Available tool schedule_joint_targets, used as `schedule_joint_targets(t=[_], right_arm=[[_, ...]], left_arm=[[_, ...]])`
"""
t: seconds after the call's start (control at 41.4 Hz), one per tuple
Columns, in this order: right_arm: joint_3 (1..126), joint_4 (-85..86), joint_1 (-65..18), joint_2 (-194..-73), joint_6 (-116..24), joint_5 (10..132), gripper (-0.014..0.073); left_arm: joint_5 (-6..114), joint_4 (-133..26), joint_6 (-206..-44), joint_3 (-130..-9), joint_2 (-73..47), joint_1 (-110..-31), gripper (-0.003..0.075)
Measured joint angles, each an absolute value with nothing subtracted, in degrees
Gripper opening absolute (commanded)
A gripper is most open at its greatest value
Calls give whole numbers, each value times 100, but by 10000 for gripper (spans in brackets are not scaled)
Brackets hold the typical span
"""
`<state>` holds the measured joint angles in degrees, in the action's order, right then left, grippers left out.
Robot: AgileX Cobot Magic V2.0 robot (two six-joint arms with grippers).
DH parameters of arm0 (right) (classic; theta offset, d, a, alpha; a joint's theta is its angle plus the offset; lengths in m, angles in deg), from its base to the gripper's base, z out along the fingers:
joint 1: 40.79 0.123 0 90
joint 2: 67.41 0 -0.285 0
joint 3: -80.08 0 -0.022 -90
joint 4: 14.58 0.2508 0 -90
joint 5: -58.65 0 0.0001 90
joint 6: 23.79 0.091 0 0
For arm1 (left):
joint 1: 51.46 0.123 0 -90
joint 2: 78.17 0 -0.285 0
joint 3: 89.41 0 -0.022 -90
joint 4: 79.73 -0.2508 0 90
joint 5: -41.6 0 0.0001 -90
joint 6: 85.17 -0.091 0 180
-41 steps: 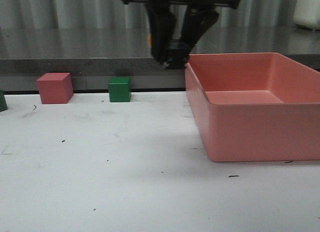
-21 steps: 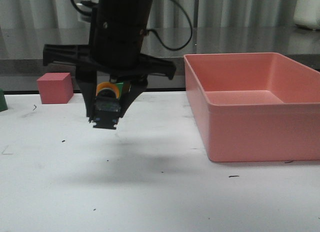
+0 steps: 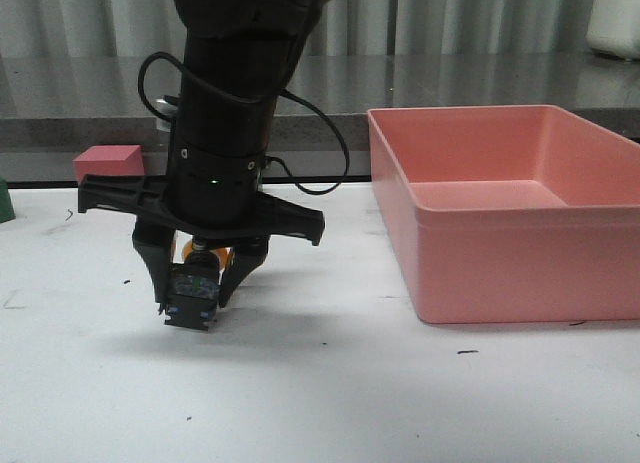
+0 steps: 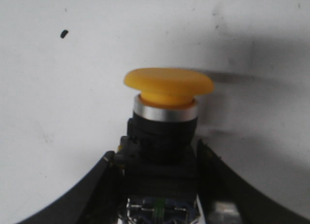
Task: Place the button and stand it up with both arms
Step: 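Open the right gripper to set the button on the table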
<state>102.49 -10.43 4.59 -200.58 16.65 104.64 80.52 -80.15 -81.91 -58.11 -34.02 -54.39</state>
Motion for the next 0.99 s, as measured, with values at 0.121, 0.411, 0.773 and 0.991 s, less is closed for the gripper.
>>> schedule_joint_targets(t=[0.121,0.411,0.773,0.991], right_arm=[[10249,-1017,459,-20110,1691,10442,339],[10249,-916,459,-20123,1691,10302,500],[10249,-1335,459,-19676,1428,10847,500],[10127,-1682,459,-18548,168,11193,500]], left_arm=[[8052,-8015,-8191,-5811,-3402,-5439,618],[8052,-8015,-8191,-5811,-3402,-5439,618],[8052,-8015,-8191,-5811,-3402,-5439,618],[8052,-8015,-8191,-5811,-3402,-5439,618]])
